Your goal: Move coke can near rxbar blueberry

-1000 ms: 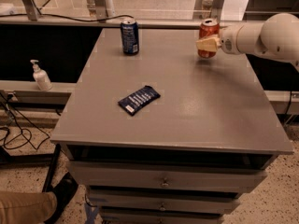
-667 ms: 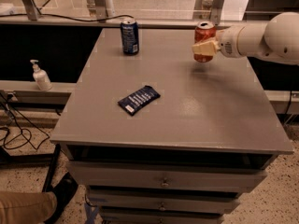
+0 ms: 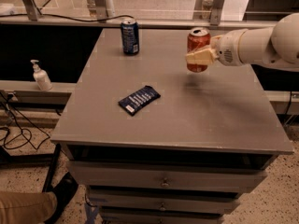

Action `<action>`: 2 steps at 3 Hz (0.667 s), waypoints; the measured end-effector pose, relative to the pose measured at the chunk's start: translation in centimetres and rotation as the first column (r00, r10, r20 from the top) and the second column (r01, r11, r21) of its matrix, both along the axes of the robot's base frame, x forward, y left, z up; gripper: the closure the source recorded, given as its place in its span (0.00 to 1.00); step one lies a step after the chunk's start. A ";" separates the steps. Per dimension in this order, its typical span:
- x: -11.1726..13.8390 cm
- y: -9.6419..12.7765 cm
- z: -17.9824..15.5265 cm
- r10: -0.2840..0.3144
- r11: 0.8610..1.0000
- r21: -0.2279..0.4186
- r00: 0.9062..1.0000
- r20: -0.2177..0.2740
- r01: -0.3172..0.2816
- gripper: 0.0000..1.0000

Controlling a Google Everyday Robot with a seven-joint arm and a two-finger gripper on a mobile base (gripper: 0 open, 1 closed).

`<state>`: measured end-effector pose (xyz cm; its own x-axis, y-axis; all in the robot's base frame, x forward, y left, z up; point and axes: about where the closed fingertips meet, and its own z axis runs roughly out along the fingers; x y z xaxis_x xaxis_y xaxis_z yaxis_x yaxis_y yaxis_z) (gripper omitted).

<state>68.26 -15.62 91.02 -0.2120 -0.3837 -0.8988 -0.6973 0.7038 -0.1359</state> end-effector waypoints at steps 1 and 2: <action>-3.2 2.3 -0.4 0.073 0.997 0.032 0.997 -0.021 -0.072 1.00; -5.7 5.0 -1.0 0.151 0.984 0.096 0.988 -0.023 -0.148 1.00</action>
Offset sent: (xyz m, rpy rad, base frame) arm -0.0909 0.0832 -0.0139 0.1874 0.0341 0.2532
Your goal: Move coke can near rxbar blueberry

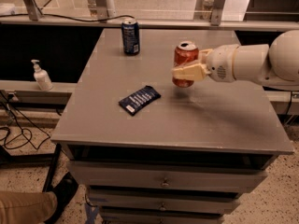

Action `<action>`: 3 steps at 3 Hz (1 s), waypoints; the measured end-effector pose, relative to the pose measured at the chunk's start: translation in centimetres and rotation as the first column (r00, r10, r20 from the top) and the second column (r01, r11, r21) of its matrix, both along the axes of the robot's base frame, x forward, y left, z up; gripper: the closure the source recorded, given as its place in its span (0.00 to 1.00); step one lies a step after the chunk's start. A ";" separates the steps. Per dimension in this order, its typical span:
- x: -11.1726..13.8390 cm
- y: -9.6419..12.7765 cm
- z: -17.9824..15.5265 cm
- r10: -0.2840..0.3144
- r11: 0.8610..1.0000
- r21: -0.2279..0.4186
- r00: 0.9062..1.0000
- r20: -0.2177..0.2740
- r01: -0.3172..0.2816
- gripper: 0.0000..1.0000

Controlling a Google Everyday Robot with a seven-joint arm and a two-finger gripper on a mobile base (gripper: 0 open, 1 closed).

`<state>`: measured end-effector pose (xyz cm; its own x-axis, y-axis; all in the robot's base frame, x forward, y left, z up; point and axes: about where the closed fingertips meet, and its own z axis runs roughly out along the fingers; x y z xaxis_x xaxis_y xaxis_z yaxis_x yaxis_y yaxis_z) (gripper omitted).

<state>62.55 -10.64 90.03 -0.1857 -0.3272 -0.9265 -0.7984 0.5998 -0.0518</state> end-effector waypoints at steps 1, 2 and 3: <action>-2.0 3.1 -0.2 0.088 0.994 0.061 0.996 0.001 -0.088 1.00; -3.2 5.5 -1.5 0.156 0.984 0.085 0.988 -0.006 -0.155 1.00; -3.7 5.9 -3.7 0.177 0.982 0.076 0.984 -0.023 -0.174 1.00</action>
Offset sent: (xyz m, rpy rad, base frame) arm -0.0461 0.0771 -0.0303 0.1109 0.0263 0.2256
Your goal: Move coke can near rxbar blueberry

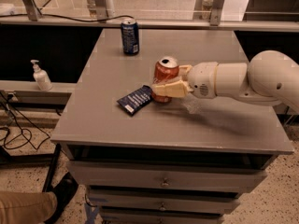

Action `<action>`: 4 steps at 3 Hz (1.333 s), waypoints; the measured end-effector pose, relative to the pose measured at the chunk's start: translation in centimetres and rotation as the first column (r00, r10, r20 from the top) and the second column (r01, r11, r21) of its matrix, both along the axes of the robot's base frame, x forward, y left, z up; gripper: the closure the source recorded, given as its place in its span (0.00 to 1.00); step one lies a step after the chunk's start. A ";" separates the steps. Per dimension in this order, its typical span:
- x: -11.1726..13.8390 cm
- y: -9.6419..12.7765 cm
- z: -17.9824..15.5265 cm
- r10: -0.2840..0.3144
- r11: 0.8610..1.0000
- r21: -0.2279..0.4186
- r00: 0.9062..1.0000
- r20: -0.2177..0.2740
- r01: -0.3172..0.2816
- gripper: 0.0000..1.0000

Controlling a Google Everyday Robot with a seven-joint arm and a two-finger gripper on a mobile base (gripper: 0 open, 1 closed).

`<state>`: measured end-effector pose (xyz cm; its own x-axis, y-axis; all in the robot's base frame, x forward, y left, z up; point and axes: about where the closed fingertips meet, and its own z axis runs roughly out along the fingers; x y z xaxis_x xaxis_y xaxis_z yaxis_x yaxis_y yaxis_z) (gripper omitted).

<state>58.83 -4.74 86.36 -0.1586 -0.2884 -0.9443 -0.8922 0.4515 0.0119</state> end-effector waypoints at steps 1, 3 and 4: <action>0.0 0.0 0.2 0.000 1.000 0.000 1.000 0.000 0.000 1.00; 0.9 -0.9 2.7 -0.017 1.000 0.016 0.999 0.034 0.016 1.00; 1.5 -1.4 4.7 -0.032 0.999 0.034 0.998 0.053 0.030 1.00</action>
Offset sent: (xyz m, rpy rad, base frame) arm 0.0034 -0.0218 0.0152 0.0011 -0.0396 -0.0234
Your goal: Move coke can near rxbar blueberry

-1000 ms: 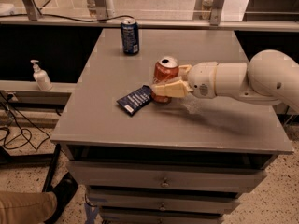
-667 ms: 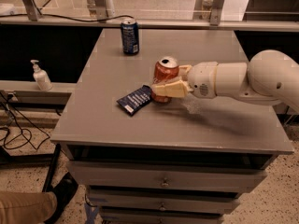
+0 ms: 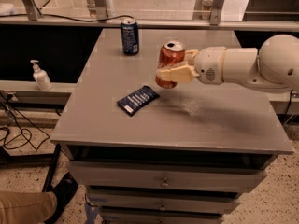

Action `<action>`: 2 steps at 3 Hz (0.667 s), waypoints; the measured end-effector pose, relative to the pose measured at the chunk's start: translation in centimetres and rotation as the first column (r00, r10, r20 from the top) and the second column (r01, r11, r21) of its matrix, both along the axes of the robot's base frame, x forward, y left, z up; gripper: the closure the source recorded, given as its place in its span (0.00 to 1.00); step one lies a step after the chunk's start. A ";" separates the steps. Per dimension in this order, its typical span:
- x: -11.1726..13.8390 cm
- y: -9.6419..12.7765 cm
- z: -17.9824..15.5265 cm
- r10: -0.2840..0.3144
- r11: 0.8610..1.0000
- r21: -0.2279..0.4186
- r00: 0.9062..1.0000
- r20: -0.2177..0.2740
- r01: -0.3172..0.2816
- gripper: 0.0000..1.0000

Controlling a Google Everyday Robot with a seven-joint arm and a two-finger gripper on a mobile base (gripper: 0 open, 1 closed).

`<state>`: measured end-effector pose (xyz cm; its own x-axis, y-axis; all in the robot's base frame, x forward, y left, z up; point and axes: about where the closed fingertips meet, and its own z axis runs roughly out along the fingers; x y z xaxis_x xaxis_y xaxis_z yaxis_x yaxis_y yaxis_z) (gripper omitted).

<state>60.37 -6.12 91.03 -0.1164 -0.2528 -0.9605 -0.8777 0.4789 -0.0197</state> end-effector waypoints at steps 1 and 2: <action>0.3 -0.2 0.2 -0.003 1.000 -0.007 1.000 -0.004 0.003 1.00; 0.0 -0.4 -1.3 0.003 0.999 -0.032 1.000 -0.027 -0.004 1.00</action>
Offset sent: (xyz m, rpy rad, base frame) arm -0.0047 -0.0124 -0.0340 -0.0662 0.0579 0.0045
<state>60.33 -6.51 89.75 -0.1409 -0.2840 -0.9484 -0.8798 0.4752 -0.0116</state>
